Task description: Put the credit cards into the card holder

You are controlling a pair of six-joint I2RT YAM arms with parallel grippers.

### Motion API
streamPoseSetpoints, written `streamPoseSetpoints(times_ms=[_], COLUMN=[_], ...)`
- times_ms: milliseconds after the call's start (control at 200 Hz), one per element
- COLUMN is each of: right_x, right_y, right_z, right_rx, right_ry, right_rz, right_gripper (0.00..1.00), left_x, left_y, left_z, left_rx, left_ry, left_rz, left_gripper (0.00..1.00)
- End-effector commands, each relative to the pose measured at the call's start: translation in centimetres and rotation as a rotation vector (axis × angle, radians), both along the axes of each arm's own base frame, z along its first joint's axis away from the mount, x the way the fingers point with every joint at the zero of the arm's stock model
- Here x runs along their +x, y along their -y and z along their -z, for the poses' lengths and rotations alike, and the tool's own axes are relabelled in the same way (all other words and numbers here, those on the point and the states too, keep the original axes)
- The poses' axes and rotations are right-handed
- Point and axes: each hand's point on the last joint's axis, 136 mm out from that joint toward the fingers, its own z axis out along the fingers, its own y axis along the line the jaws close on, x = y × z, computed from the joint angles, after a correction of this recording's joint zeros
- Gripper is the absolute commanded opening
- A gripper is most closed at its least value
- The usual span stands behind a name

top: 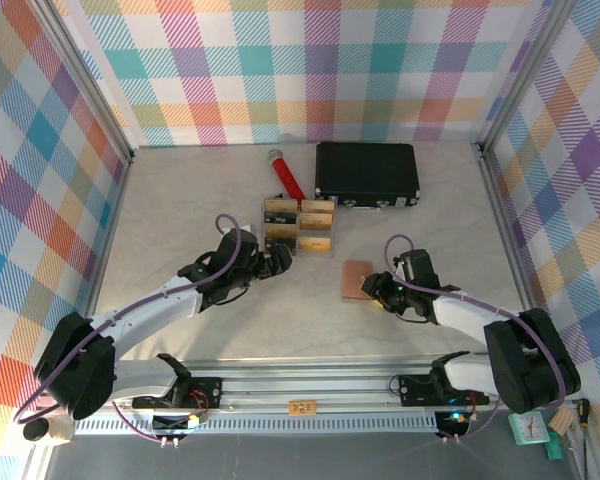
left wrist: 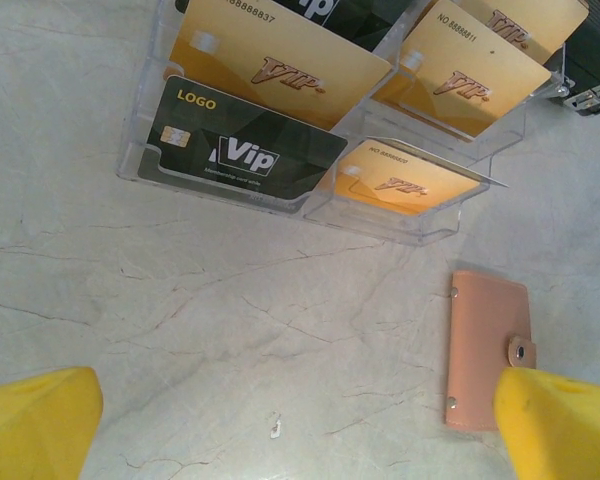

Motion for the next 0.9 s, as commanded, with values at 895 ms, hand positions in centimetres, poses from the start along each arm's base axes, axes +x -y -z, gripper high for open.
streamPoseSetpoints(times_ms=[895], right_x=[-0.4], right_y=[-0.1], right_z=[0.0], right_rx=[0.04], right_ry=[-0.006], right_rz=[0.008], right_gripper=[0.43], left_x=[-0.5], left_y=[0.8], left_z=[1.2], left_rx=[0.026], left_ry=[-0.025], left_rz=[0.019], left_gripper=[1.0])
